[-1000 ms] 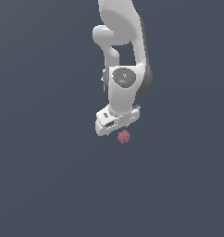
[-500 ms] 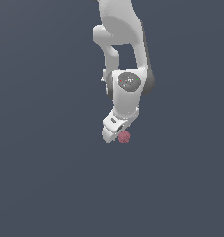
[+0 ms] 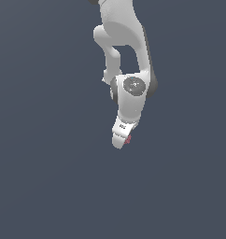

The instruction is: Pick up the object and move it to a goal position.

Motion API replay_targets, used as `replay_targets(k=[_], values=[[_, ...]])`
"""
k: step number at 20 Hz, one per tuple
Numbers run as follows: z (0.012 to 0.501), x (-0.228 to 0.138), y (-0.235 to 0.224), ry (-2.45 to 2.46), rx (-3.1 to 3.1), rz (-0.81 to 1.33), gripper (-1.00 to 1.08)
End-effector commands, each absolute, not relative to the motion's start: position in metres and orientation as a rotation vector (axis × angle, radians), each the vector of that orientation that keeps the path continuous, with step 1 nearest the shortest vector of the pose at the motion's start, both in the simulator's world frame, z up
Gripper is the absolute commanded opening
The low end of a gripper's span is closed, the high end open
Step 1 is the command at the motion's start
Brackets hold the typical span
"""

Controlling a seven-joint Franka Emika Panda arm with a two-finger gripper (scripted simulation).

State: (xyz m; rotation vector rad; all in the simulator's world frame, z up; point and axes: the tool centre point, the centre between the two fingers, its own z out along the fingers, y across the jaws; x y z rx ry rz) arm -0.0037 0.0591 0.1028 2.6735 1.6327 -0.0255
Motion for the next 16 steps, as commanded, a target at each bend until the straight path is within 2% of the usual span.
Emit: replay_targets(k=[1,16], values=[[0.1,-0.003,0.063,1.727,2.616,-0.02,1.0],[0.092,-0.003,0.076,1.98,2.439,0.0,1.0]])
